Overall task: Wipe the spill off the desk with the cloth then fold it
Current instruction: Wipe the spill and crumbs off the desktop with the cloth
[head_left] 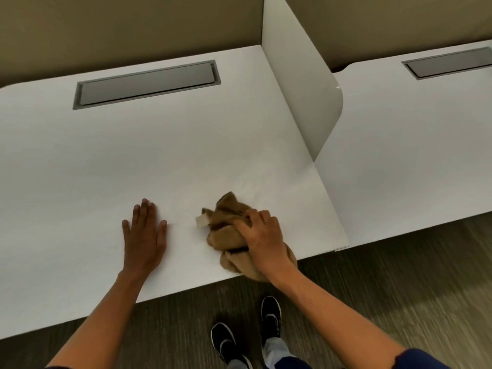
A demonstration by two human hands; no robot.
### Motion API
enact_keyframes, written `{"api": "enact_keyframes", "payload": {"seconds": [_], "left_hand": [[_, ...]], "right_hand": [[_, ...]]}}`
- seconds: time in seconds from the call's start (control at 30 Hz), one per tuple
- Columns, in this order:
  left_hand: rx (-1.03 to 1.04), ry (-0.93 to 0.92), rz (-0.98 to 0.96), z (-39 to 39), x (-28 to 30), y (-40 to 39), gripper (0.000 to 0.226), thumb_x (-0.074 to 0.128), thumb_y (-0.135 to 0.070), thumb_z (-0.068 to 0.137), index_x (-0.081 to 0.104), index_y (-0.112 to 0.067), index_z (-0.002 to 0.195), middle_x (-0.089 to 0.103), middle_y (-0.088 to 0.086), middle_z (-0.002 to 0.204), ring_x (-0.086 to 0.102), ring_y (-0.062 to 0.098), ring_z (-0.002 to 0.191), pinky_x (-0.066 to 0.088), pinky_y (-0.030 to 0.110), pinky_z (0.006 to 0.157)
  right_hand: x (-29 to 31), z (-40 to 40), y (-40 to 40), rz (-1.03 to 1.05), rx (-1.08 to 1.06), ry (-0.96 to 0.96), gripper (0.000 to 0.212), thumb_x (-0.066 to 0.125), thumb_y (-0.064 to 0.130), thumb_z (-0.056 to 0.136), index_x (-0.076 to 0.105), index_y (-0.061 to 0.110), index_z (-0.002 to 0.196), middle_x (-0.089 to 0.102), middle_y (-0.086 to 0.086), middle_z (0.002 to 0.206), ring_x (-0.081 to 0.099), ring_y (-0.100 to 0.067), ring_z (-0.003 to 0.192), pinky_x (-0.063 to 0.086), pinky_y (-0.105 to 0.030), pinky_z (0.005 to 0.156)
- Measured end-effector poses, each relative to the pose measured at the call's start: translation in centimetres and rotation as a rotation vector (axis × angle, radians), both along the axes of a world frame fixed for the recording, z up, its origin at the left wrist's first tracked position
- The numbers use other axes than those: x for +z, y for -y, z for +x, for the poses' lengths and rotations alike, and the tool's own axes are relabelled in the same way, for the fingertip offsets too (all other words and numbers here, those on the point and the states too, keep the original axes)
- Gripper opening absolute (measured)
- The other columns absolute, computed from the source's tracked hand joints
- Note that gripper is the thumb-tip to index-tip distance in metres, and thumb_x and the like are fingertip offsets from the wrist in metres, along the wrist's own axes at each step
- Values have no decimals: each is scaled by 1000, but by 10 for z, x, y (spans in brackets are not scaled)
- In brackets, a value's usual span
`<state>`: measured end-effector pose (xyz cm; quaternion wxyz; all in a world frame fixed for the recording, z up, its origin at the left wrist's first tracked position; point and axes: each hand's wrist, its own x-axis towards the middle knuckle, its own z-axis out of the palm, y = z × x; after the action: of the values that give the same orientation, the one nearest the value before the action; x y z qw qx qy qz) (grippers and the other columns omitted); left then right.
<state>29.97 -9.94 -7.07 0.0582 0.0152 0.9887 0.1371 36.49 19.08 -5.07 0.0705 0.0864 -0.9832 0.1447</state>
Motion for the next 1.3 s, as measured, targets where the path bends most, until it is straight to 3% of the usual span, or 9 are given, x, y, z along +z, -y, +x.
{"api": "enact_keyframes", "payload": {"seconds": [0.13, 0.37, 1.0, 1.17, 1.3], "left_hand": [[-59, -2, 16, -16, -2, -8, 64, 26, -41, 104, 12, -10, 158, 2, 3, 167, -1, 19, 154, 1, 50, 122], [-70, -42, 17, -47, -4, -11, 77, 15, -55, 95, 16, -10, 158, 4, 1, 166, 2, 18, 154, 3, 48, 123], [-68, -117, -1, -81, -16, -7, 69, 25, -51, 99, 20, -15, 158, 9, -2, 167, 3, 14, 154, 8, 46, 124], [-72, -122, 7, -81, -16, -7, 67, 26, -50, 100, 22, -16, 157, 11, -2, 167, 5, 14, 154, 9, 47, 124], [-71, -116, 4, -81, -15, -7, 67, 25, -50, 100, 23, -15, 157, 11, -2, 167, 5, 14, 154, 8, 47, 124]], "right_hand": [[1, -37, -33, 66, -179, -105, 36, 77, 33, 80, 63, 22, 111, 59, -11, 110, 54, -30, 88, 45, -37, 67], [-1, -103, -67, 131, -340, -130, 22, 66, 13, 90, 64, 15, 112, 60, -13, 108, 54, -32, 86, 47, -42, 68], [-6, -264, -103, 105, -425, -136, 29, 44, 13, 100, 57, 10, 126, 60, -14, 121, 55, -34, 101, 44, -42, 80], [-5, -260, -95, -24, -405, -147, 31, 41, 19, 100, 62, 6, 119, 67, -13, 110, 58, -32, 97, 44, -39, 80], [6, -238, -61, -187, -309, -79, 29, 51, 14, 94, 63, 3, 117, 67, -18, 103, 60, -36, 91, 50, -47, 79]]}}
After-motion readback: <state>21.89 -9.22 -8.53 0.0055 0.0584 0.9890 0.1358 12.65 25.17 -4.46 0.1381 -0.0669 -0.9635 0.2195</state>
